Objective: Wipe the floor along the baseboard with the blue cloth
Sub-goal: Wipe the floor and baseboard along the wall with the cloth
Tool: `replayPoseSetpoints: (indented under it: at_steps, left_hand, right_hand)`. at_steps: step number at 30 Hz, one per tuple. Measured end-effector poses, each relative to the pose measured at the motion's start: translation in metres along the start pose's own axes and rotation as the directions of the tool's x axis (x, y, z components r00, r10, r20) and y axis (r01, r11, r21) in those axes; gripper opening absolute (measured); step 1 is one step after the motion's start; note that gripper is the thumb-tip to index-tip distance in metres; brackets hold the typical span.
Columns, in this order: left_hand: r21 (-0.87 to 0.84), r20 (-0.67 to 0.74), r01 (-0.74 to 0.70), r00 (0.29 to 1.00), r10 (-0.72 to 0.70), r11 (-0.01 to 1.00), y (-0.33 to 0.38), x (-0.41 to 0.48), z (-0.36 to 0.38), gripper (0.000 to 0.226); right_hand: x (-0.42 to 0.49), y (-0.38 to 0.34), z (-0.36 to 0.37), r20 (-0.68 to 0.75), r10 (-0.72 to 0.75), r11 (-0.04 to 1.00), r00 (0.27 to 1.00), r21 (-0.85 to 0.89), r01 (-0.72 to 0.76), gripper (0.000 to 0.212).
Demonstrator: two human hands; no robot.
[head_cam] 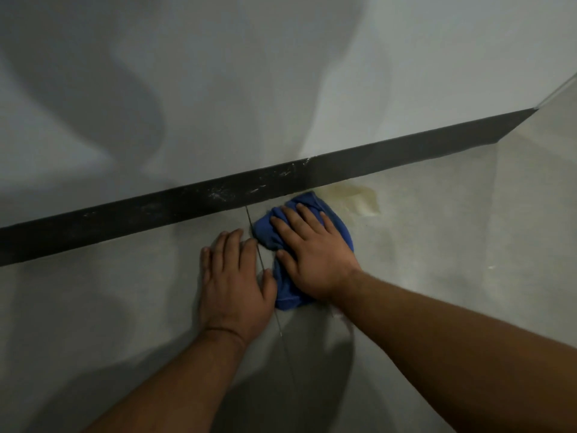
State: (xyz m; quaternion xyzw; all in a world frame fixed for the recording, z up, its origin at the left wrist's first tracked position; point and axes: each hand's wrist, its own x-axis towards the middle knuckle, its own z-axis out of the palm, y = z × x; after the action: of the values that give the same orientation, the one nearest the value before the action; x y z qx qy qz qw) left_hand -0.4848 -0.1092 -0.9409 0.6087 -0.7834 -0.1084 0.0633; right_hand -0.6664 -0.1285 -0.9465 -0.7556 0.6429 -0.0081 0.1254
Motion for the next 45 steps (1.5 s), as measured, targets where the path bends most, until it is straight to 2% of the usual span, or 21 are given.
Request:
replayPoseSetpoints:
  at_steps: [4,10,12,14,18,24,27,30,34,36,39,41,42,45]
  left_hand:
    - [-0.008,0.002,-0.002,1.0,0.002,1.0,0.0,0.0,-0.001,0.064]
    - [-0.005,0.01,0.001,1.0,-0.001,1.0,0.001,0.0,-0.002,0.063]
    - [-0.005,0.002,-0.002,1.0,0.002,1.0,0.001,0.0,-0.001,0.062]
    - [0.007,-0.008,-0.003,1.0,0.003,1.0,0.001,0.0,0.0,0.061]
    - [-0.013,-0.015,-0.004,1.0,0.004,1.0,0.0,0.0,-0.001,0.061]
    - [-0.066,-0.032,-0.025,0.999,0.023,0.998,-0.001,0.0,-0.001,0.067]
    - [-0.05,-0.028,-0.03,0.999,0.028,0.998,-0.002,0.001,0.001,0.071]
    - [-0.088,-0.052,-0.03,0.998,0.025,0.996,-0.002,0.001,0.002,0.071]
    - [-0.191,-0.116,-0.009,0.993,-0.013,0.982,0.009,0.008,-0.003,0.067]
    - [-0.198,-0.128,-0.056,0.991,0.03,0.979,0.029,0.019,-0.008,0.066]
    - [-0.169,-0.147,-0.259,0.961,0.235,0.951,0.079,0.035,-0.009,0.057]
    - [-0.103,-0.104,-0.323,0.944,0.313,0.941,0.11,0.045,-0.007,0.057]
    - [-0.053,-0.057,-0.306,0.951,0.303,0.951,0.121,0.05,-0.006,0.061]
    - [0.091,0.111,-0.167,0.981,0.157,0.982,0.13,0.063,0.008,0.079]
  right_hand:
    - [0.022,0.013,-0.006,-0.004,0.057,0.998,0.998,-0.014,-0.057,0.066]
    - [-0.01,0.016,-0.002,-0.066,0.273,0.962,0.96,0.048,-0.27,0.067]
    - [-0.02,0.001,0.003,-0.071,0.242,0.97,0.968,0.049,-0.239,0.066]
    - [-0.017,-0.012,0.006,-0.04,0.151,0.987,0.988,0.062,-0.148,0.066]
    - [0.017,-0.004,-0.005,-0.016,0.045,0.998,0.999,0.038,-0.044,0.064]
    - [0.01,0.012,-0.007,-0.029,0.151,0.987,0.988,0.053,-0.149,0.068]
    - [0.007,0.019,-0.02,0.024,0.109,0.973,0.994,0.204,-0.112,0.068]
    - [-0.015,0.041,-0.034,-0.077,0.134,0.948,0.988,0.302,-0.105,0.062]
    - [-0.068,0.097,-0.027,-0.226,0.351,0.928,0.909,0.209,-0.307,0.05]
    - [-0.088,0.117,-0.019,-0.23,0.397,0.916,0.889,0.165,-0.366,0.049]
    - [-0.1,0.126,-0.011,-0.229,0.415,0.91,0.881,0.109,-0.4,0.055]
    - [-0.098,0.125,-0.01,-0.24,0.452,0.892,0.859,0.108,-0.44,0.059]
    - [-0.097,0.126,-0.011,-0.243,0.464,0.886,0.852,0.115,-0.45,0.061]
    - [-0.103,0.142,-0.015,-0.248,0.448,0.894,0.859,0.112,-0.434,0.064]
